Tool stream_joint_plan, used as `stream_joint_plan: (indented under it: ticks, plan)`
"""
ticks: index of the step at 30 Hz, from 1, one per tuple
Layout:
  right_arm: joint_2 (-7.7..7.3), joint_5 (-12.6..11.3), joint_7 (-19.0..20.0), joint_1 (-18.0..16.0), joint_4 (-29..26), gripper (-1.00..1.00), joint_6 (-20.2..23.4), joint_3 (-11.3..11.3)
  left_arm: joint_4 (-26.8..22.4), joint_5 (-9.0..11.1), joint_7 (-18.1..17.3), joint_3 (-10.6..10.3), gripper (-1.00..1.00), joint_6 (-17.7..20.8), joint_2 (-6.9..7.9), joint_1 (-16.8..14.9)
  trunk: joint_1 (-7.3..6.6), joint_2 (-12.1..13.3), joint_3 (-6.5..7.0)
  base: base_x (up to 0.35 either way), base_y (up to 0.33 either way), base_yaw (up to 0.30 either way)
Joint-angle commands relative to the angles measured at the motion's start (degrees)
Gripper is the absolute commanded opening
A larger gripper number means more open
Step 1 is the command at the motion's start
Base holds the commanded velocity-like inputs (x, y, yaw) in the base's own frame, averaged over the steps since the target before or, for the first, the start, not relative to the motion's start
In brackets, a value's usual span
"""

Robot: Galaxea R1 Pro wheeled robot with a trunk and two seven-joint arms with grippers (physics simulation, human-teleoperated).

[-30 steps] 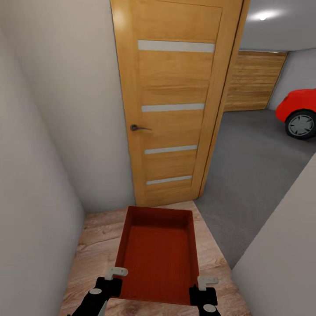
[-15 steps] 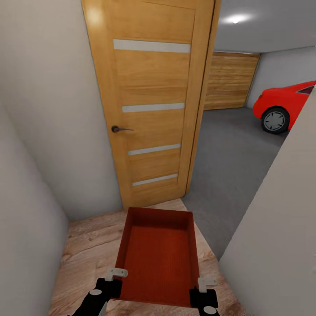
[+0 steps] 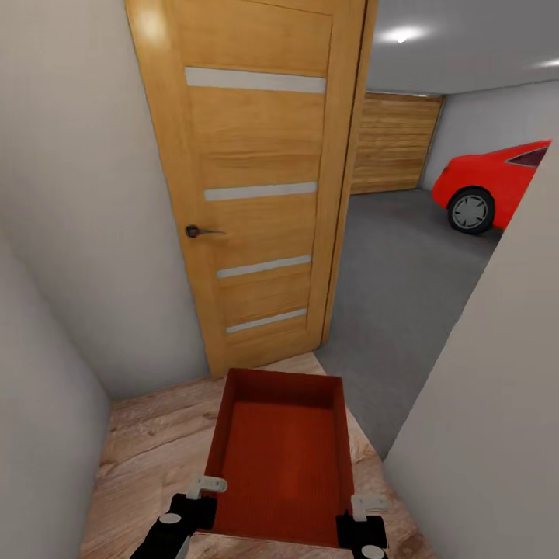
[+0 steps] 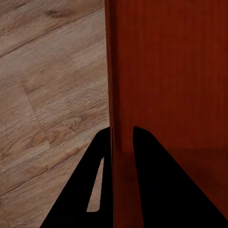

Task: Move the two storage containers from the living room to the garage. In the garage, place one container on the floor and stack the other container on top of it (either order is fine).

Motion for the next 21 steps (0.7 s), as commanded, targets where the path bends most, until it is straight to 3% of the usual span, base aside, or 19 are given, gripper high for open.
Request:
stream_joint_plan:
  ticks: [1, 13, 21]
  plan:
    - [-0.27, 0.5, -5.1, -1.4, -0.1, -1.00, -0.4, 0.4, 3.2, -0.5, 0.4, -1.0, -1.00, 0.3, 0.06, 0.0, 0.03, 0.0, -0.06, 0.225, 0.217, -0.001]
    - [-0.29, 0.5, -5.3, -1.4, -0.1, -1.00, -0.4, 0.4, 3.2, -0.5, 0.4, -1.1, -1.00, 0.2, 0.08, 0.0, 0.03, 0.0, -0.06, 0.203, 0.188, -0.004]
    - [0.07, 0.4, -5.7, -1.4, -0.1, -1.00, -0.3, 0.3, 3.2, -0.5, 0.4, -1.1, -1.00, 0.2, 0.08, 0.0, 0.03, 0.0, -0.06, 0.014, 0.011, -0.194]
